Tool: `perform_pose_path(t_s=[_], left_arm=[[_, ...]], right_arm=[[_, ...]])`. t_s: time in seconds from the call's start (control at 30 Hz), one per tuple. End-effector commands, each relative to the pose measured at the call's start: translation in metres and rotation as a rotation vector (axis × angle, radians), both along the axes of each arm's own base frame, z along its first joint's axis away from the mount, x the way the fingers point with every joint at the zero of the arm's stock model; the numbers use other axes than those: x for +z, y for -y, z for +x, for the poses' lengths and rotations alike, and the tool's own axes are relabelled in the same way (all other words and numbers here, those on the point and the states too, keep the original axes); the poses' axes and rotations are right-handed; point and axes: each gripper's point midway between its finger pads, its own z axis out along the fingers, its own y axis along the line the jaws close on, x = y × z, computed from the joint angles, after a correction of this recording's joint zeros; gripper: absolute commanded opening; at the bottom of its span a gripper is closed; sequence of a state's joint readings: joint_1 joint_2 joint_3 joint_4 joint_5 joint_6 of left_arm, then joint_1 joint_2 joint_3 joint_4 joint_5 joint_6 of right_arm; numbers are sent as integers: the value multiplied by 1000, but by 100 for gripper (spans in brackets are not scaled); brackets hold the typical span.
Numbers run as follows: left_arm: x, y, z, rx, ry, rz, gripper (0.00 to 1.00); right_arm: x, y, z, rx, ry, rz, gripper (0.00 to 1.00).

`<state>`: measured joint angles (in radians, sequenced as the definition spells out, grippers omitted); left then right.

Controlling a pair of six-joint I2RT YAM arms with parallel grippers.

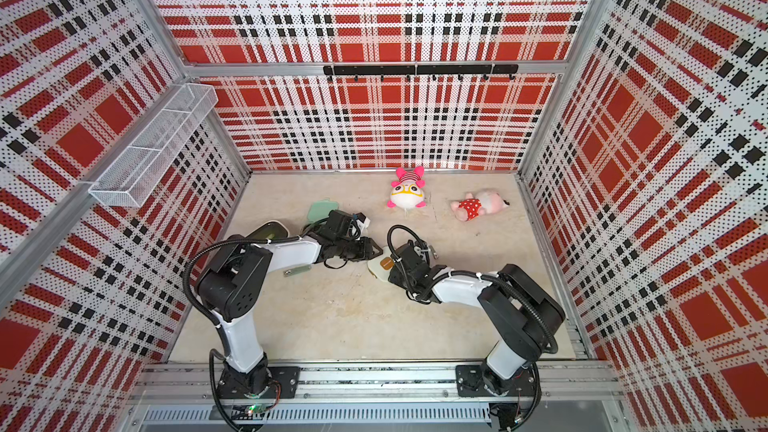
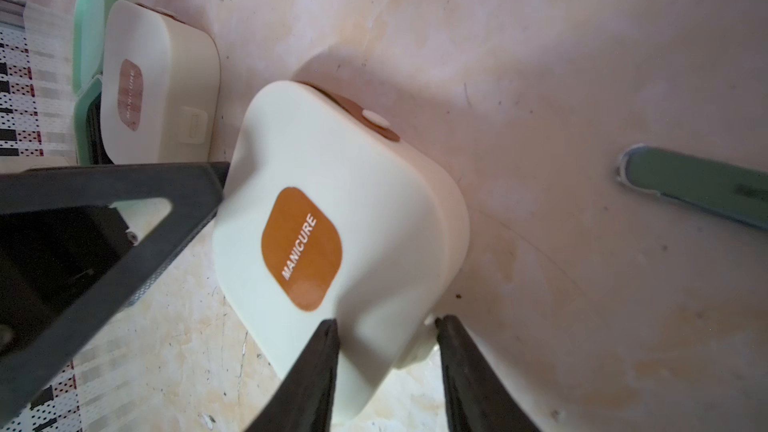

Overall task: Organize nail clipper sets
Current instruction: Close the storage box at the center of the board.

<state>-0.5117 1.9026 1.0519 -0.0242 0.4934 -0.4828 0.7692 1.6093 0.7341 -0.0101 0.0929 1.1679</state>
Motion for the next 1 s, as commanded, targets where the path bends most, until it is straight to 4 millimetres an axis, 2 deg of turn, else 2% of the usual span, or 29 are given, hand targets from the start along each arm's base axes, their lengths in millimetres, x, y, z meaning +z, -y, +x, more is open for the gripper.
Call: perform_pose_path(t_s=[0.0, 0.27, 0.53, 0.63, 0.77, 0.9, 0.97], left_arm=[[-13, 9, -18, -65, -38, 27, 43], [-20, 13, -55, -82, -115, 5, 40], [-12, 15, -73, -55, -134, -53, 40], [-9, 13, -69, -41, -123, -51, 40], [1, -1, -44, 34, -87, -46, 40], [32, -23, -11, 127, -4, -54, 40], [50, -33, 2, 158, 45, -48, 41]], right_arm=[[3, -9, 6, 8, 6, 33, 43], [6, -26, 14, 20, 14, 113, 44], [9, -36, 15, 17, 22, 222, 44], [8, -31, 13, 15, 21, 204, 44], [5, -15, 5, 13, 17, 131, 50], [8, 12, -6, 16, 42, 20, 65], [11, 19, -11, 53, 55, -28, 72]])
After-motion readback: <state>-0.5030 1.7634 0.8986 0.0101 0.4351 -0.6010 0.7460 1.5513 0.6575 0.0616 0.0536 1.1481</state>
